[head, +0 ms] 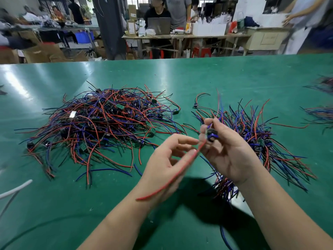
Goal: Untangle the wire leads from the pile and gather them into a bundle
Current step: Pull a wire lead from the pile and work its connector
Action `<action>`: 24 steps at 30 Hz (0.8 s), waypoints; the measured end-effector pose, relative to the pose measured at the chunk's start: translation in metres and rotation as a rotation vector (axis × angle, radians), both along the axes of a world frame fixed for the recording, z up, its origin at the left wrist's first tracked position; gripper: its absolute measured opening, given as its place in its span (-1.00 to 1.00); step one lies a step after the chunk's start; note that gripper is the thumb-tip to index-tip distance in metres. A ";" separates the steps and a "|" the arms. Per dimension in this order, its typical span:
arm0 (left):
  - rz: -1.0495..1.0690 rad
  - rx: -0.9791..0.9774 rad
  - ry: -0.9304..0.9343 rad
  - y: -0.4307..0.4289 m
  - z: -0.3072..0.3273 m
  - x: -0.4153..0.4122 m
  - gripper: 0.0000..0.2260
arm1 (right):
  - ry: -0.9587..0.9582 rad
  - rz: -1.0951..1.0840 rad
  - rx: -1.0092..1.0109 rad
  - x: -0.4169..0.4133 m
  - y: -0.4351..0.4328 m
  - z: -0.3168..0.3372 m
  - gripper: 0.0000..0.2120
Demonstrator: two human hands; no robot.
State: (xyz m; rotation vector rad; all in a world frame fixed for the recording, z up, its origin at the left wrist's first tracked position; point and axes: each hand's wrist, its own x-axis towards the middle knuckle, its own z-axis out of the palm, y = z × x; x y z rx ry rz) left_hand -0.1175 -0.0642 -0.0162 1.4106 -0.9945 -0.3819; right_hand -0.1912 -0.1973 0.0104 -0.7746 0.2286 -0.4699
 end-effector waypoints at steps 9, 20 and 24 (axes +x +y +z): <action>-0.216 0.161 0.568 0.005 0.010 0.001 -0.76 | 0.092 0.163 -0.385 -0.001 0.003 -0.011 -0.81; -0.059 0.319 0.344 0.004 0.003 0.003 -0.77 | 0.400 0.053 -0.599 0.002 -0.003 -0.019 -0.69; -0.185 0.401 0.397 0.006 0.003 -0.002 -0.78 | 0.460 -0.083 -0.560 -0.001 -0.018 -0.015 -0.88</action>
